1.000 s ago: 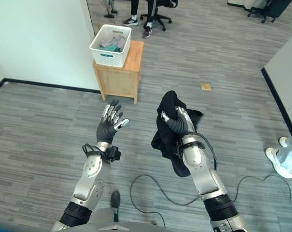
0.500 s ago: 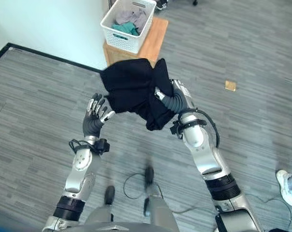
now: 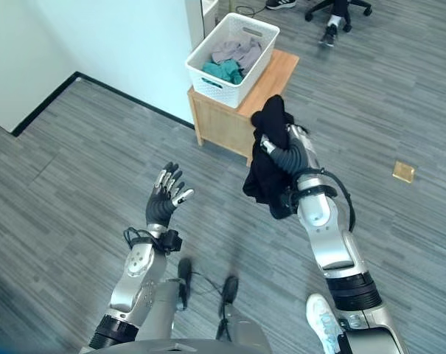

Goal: Pick up bed clothes into laundry basket.

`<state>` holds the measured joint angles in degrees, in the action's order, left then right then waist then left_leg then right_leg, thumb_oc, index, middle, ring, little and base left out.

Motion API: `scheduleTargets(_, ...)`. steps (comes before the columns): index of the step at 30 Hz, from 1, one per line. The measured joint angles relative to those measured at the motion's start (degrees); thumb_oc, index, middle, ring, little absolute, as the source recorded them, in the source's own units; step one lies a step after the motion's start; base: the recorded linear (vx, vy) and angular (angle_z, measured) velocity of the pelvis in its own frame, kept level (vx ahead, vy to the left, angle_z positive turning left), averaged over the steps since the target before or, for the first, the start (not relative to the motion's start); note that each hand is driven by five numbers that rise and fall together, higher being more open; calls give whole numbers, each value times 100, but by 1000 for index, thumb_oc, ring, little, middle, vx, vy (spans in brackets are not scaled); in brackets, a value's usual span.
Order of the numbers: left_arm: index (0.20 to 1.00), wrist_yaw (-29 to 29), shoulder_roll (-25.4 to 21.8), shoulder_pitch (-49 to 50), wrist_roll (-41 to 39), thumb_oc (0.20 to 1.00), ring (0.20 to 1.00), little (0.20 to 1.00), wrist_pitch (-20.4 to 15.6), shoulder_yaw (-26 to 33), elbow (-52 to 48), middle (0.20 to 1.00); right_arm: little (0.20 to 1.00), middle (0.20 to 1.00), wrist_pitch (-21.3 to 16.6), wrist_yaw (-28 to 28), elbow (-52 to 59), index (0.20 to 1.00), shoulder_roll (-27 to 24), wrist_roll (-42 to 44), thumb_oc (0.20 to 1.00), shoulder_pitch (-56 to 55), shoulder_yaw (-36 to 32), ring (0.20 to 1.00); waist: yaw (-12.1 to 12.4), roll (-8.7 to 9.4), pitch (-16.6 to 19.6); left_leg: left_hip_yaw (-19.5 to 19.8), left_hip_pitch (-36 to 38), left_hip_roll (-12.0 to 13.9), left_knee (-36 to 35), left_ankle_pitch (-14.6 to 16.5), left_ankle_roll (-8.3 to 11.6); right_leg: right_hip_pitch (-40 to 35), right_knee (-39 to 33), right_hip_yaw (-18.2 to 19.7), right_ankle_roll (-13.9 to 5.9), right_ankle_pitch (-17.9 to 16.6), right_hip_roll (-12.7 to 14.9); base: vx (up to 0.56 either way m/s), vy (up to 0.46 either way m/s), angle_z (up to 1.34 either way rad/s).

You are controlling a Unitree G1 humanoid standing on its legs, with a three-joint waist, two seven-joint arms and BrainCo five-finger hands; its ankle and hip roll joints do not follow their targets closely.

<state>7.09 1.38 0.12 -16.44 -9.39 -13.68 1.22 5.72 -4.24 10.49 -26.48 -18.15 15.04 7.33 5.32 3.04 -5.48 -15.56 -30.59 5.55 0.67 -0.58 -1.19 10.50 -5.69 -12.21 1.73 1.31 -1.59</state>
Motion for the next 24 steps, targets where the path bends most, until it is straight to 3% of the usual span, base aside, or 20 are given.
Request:
scheduleTargets(1, 1000, -27, 5, 15, 0, 1000, 1000, 1000, -2, -13, -7, 1000, 200, 200, 5, 16, 6, 200, -5, 0, 200, -11, 47, 200, 7, -15, -19, -107, 118, 31, -322, -77, -17, -112, 5, -36, -48, -195, -15, 475, 107, -18)
scheduleTargets(2, 1000, -48, 6, 7, -2, 1000, 1000, 1000, -3, -23, 29, 1000, 200, 200, 5, 23, -3, 200, 12, -2, 200, -26, 53, 200, -12, -68, -46, -86, 83, 105, -409, -149, 51, -336, -2, 58, -170, 194, -52, 379, 80, -7)
scheduleTargets(3, 1000, -79, 3, -6, -2, 1000, 1000, 1000, 2, -6, 73, 1000, 200, 200, 24, 26, -10, 200, 26, -4, 200, -44, 41, 200, -31, -83, -52, -102, 125, 101, -441, -171, 74, -508, 0, 186, -132, 189, -68, 549, 146, -5)
scheduleTargets(4, 1000, -85, 31, 43, -2, 1000, 1000, 1000, 10, -18, 69, 1000, 200, 200, 44, 46, -5, 200, 53, -5, 200, -82, 14, 200, -21, -109, -66, -18, 236, 105, -443, -171, 70, -755, 1, 278, -221, 158, -68, 361, 117, -28)
scheduleTargets(6, 1000, -95, 79, 151, -4, 1000, 1000, 1000, 9, -63, 57, 1000, 200, 200, 44, 85, 37, 200, 91, -32, 200, -155, -37, 200, 22, -153, -4, 392, 662, -46, -382, -202, -50, -1330, 2, 476, -397, 496, 44, 469, 188, -58)
scheduleTargets(7, 1000, -108, 20, 236, -8, 1000, 1000, 1000, 6, -113, -68, 1000, 200, 200, 24, 89, 209, 200, 104, -131, 200, -281, -112, 200, -38, -138, 168, 374, 857, -125, -441, -866, -57, -1428, 152, 583, -486, 645, 203, 504, 246, -61)
scheduleTargets(8, 1000, -111, -90, 193, -9, 1000, 1000, 1000, 16, -152, -94, 1000, 200, 200, 38, 119, 254, 200, 75, -188, 200, -234, -131, 200, -94, -116, 138, 211, 1023, -191, -443, -950, -99, -1312, 625, 620, -594, 859, 368, 258, 114, -66)
scheduleTargets(9, 1000, -130, -223, 58, -3, 1000, 1000, 1000, 77, -228, -98, 1000, 200, 200, 75, 123, 386, 200, 8, -220, 200, -256, -248, 200, -131, -118, 136, 34, 1370, -277, -521, -966, -353, -1117, 1512, 523, -814, 941, 611, 151, 45, -75)
scheduleTargets(10, 1000, -124, -247, -48, -2, 1000, 1000, 1000, 79, -196, -106, 1000, 200, 200, 164, 167, 489, 200, -53, -227, 200, -128, -272, 200, -85, -160, 133, 15, 1652, -271, -596, -820, -370, -783, 2396, 205, -999, 978, 815, 99, -5, -87)
scheduleTargets(11, 1000, -125, -250, -163, -1, 1000, 1000, 1000, 78, -191, -106, 1000, 200, 200, 166, 182, 625, 200, -111, -236, 200, -57, -341, 200, -27, -165, 133, 86, 1837, -272, -594, -750, -359, -608, 2778, -90, -1026, 1012, 993, 56, 34, -81)
scheduleTargets(14, 1000, -131, -248, -559, -1, 1000, 1000, 1000, 78, -129, -126, 1000, 200, 200, 167, 201, 787, 200, -283, -400, 200, 501, -561, 200, -81, -273, 135, 249, 2108, -167, -592, -607, -560, -66, 2878, -156, -993, 1020, 854, 97, 38, -41)
scheduleTargets(16, 1000, -143, -247, -760, -2, 1000, 1000, 1000, 76, -98, -137, 1000, 200, 200, 257, 246, 873, 200, -536, -445, 200, 1244, -732, 200, -172, -283, 136, 389, 2190, -191, -588, -575, -602, 507, 2653, -54, -821, 1016, 699, 69, -59, -11)
scheduleTargets(18, 1000, -173, -189, -787, -2, 1000, 1000, 1000, 78, -69, -26, 1000, 200, 200, 257, 279, 915, 200, -599, -448, 200, 1747, -791, 200, -201, -350, 103, 583, 2241, -146, -562, -558, -626, 984, 2283, 123, -495, 858, 338, 75, -75, 7)
scheduleTargets(20, 1000, -220, -143, -723, -2, 1000, 1000, 1000, 114, -103, 115, 1000, 200, 200, 275, 325, 932, 200, -708, -449, 200, 1864, -813, 200, -388, -316, 115, 678, 2248, -274, -417, -558, -617, 1033, 1127, 587, -227, 224, 105, 101, -92, 86)
scheduleTargets(21, 1000, -265, -130, -642, -4, 1000, 1000, 1000, 118, -126, 186, 1000, 200, 200, 311, 351, 929, 200, -827, -455, 200, 1860, -809, 200, -397, -297, 125, 798, 2298, -365, -373, -521, -535, 1011, 444, 1098, -83, -352, 19, 83, -55, 123)
scheduleTargets(22, 1000, -306, -137, -553, -6, 1000, 1000, 1000, 124, -144, 172, 1000, 200, 200, 357, 348, 892, 200, -896, -482, 200, 1853, -800, 200, -418, -198, 152, 799, 2337, -513, -310, -464, -430, 945, 120, 1127, -57, -848, 187, 89, -48, 108)
scheduleTargets(24, 1000, -342, -184, -296, -5, 1000, 1000, 1000, 125, -146, 63, 1000, 200, 200, 417, 353, 712, 200, -874, -614, 200, 1808, -798, 200, -434, 74, 260, 658, 2524, -778, -196, -57, 152, 816, 179, 1149, 55, -1948, 511, 108, -29, 76)
